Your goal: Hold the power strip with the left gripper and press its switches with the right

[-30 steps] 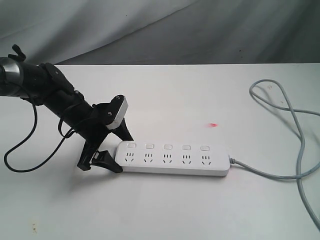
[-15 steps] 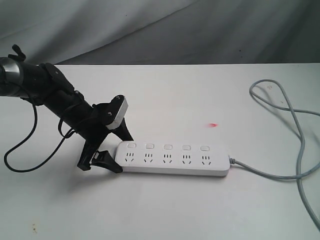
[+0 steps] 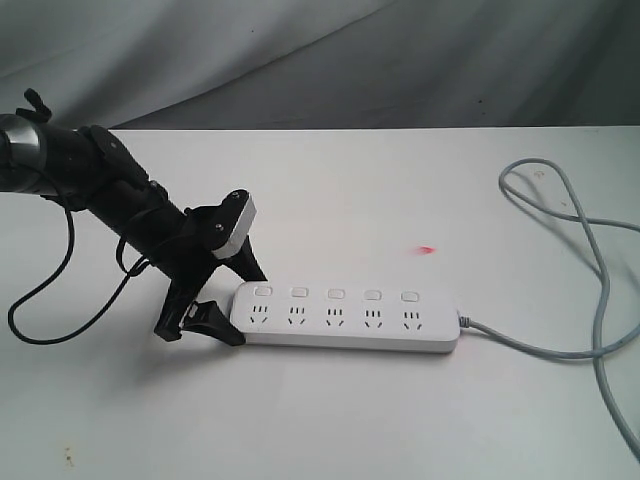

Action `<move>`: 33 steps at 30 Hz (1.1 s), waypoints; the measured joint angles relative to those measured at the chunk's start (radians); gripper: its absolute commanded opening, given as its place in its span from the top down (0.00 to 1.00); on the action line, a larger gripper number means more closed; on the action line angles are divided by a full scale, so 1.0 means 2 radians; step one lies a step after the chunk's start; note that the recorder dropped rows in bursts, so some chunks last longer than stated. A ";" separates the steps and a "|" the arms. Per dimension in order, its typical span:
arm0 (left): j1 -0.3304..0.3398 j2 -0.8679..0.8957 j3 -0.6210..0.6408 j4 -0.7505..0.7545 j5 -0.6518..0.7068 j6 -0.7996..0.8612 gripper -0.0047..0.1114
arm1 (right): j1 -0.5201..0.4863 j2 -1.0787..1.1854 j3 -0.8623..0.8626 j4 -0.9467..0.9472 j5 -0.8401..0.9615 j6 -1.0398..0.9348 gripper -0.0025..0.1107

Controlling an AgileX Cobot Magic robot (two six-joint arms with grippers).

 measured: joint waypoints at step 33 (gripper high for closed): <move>0.000 0.000 0.000 0.000 0.000 0.000 0.76 | -0.031 -0.221 0.385 -0.453 -0.050 0.143 0.98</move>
